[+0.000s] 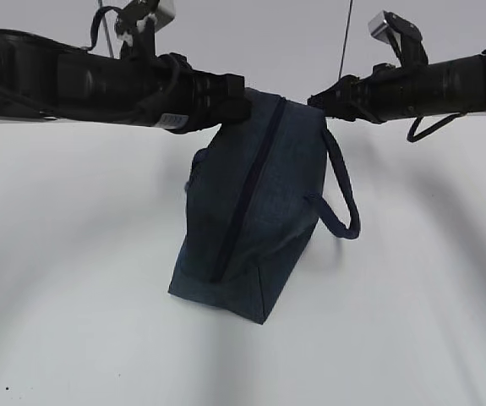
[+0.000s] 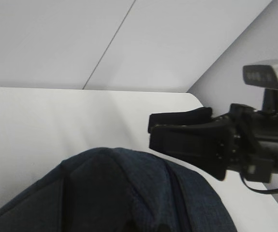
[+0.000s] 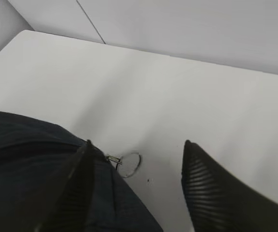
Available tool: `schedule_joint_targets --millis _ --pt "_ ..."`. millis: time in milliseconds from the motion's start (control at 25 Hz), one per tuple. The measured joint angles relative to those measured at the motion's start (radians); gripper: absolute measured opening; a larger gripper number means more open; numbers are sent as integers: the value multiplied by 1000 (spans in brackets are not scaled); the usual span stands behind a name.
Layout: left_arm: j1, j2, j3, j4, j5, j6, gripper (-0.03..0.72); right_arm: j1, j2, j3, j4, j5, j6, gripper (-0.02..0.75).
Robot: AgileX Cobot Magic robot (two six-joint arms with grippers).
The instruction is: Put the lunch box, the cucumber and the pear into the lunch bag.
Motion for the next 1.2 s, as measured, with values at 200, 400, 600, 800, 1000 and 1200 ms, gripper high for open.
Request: schedule_joint_targets --millis 200,400,600,800,1000,1200 --pt "-1 44 -45 -5 -45 0 87 0 -53 0 -51 0 -11 452" --pt "-1 53 -82 42 -74 0 297 19 -102 0 -171 -20 -13 453" --pt "-1 31 -103 168 -63 0 345 51 -154 0 -337 -43 76 453" --pt "0 -46 -104 303 -59 -43 351 55 -215 0 -532 -43 275 452" --pt "9 -117 -105 558 -44 -240 351 55 -288 0 -724 -29 491 450" --pt "60 -161 -105 789 85 -524 351 55 -365 0 -915 44 734 450"
